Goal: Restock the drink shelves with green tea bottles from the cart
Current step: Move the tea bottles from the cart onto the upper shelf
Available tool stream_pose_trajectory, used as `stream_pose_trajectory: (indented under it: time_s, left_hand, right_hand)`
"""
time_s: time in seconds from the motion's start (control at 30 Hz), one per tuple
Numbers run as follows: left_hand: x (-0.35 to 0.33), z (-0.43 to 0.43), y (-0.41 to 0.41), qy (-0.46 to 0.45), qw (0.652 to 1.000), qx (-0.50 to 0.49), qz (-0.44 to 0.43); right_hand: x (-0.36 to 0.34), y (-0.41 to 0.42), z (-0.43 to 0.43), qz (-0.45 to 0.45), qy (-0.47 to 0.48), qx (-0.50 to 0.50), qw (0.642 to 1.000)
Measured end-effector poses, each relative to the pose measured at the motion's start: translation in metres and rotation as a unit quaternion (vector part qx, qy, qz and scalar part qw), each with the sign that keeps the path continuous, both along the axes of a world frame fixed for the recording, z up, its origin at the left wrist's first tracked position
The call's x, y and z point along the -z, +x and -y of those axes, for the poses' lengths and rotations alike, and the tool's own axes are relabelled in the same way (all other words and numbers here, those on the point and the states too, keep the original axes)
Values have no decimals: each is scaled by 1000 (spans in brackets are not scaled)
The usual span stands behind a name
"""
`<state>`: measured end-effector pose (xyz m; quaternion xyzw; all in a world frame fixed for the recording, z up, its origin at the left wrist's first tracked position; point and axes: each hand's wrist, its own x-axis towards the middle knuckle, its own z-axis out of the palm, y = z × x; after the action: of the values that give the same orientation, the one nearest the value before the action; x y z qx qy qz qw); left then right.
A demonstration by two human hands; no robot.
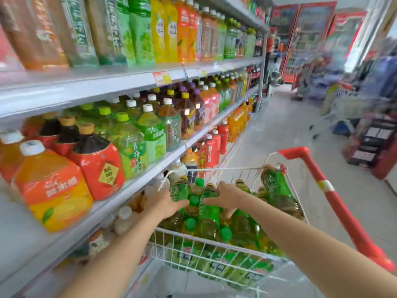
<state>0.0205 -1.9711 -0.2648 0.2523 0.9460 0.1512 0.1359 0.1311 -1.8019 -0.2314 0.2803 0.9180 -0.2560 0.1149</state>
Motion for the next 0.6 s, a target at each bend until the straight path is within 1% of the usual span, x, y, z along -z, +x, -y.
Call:
stream_pose_trajectory:
  time_s: [0.07,0.13,0.2,0.27,0.33,0.4,0.47,0.53,0.6]
  left_hand:
    - [7,-4,1,7,999,-13,31]
    - [8,-5,0,11,999,-27,40]
    - [7,-4,-3,16,997,-50,56]
    - [4,1,-3,38,992,-80,88]
    - [4,5,-3,73,985,-113,112]
    - [3,6,-2,134,972,-126,145]
    - [-5,6,0,209,948,-139,196]
    - [-16,9,2,280,919,-151,233]
    - [-33,15,12,342,901,-134,230]
  right_hand:
    - [9,-4,5,28,10,-1,1000]
    - [15,-10,11,33,2,11,999]
    - [16,-11,19,38,17,19,999]
    - [20,-13,24,33,38,20,999]
    - [25,-16,22,25,29,29,999]
    - [28,-17,15,4,-46,71,996]
    - [25,-10,10,-41,-147,133,979]
    - [14,0,8,-86,-175,152,969]
    - [-3,7,6,-160,-179,142,960]
